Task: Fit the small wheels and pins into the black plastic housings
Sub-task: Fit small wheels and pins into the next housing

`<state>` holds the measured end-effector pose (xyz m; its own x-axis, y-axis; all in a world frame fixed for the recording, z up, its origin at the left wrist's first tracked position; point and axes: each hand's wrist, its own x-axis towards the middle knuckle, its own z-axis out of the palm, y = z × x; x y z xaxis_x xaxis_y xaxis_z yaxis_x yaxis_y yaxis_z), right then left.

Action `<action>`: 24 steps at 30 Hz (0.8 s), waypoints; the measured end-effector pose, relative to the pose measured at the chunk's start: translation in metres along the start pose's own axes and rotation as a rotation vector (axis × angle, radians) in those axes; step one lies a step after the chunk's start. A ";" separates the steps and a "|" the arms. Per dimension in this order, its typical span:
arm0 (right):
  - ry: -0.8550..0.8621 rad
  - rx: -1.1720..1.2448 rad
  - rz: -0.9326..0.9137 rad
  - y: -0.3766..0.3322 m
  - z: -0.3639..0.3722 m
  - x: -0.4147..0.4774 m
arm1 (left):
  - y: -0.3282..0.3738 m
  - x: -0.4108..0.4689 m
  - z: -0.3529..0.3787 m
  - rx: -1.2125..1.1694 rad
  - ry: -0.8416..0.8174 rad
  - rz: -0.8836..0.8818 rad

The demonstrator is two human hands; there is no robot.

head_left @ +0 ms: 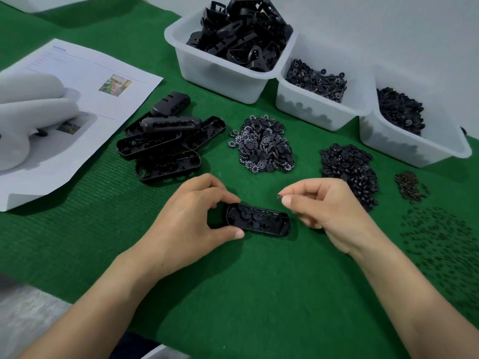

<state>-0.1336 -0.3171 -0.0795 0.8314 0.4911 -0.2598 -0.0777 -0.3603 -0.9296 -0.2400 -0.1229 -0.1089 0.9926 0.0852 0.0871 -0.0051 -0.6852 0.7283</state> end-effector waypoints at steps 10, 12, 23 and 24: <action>0.020 -0.800 -0.542 0.004 0.013 -0.014 | 0.000 0.001 0.001 -0.004 0.018 -0.002; 0.023 -0.832 -0.553 0.003 0.013 -0.016 | 0.000 0.000 0.001 0.002 0.021 -0.001; 0.023 -0.756 -0.479 -0.001 0.010 -0.019 | 0.002 0.000 0.000 0.018 0.015 -0.006; 0.032 -0.747 -0.484 0.000 0.009 -0.021 | 0.002 0.000 0.000 0.020 0.014 -0.007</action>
<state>-0.1561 -0.3198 -0.0766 0.6955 0.7057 0.1349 0.6562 -0.5475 -0.5193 -0.2402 -0.1240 -0.1076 0.9907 0.1000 0.0920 0.0041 -0.6988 0.7153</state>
